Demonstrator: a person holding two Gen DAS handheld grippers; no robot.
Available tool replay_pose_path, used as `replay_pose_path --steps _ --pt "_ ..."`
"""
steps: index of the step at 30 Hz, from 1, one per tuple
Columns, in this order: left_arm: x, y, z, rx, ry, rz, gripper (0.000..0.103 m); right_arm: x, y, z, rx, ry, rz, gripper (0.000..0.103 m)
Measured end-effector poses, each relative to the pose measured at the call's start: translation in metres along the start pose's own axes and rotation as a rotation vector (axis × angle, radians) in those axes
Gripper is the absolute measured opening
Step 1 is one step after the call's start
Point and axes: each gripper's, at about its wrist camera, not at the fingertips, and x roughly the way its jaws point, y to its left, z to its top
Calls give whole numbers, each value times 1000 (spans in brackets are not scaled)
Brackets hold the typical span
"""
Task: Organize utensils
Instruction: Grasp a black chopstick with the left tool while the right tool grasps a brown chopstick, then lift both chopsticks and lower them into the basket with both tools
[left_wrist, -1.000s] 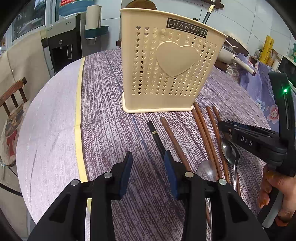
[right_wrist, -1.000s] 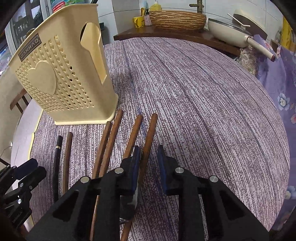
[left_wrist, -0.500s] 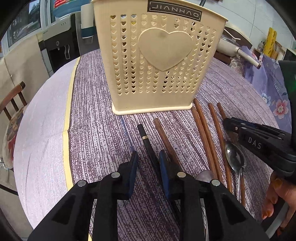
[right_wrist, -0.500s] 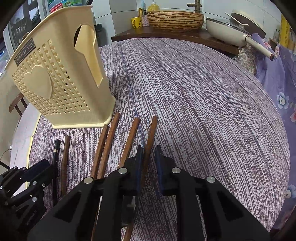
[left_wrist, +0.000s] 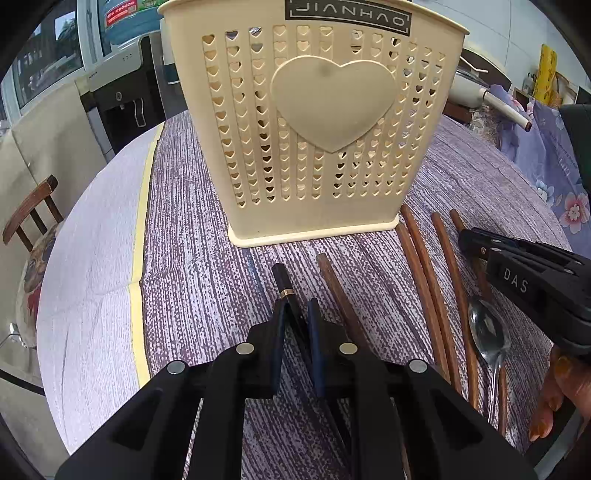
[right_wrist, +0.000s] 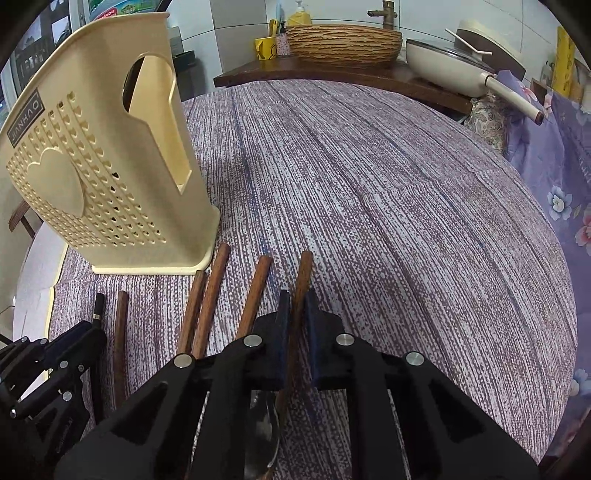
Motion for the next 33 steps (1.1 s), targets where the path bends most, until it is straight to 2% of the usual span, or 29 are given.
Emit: replay_pose_path --steps 14,24,33 --pt "1 8 4 -32 5 -17 10 1 -2 -1 29 -13 20 9" --pt "-5 26 3 -101 -4 -67 9 -16 -17 -1 98 -62 137 9" --pt "-37 45 12 -154 -102 -133 8 -63 -39 0 139 -186 263 8"
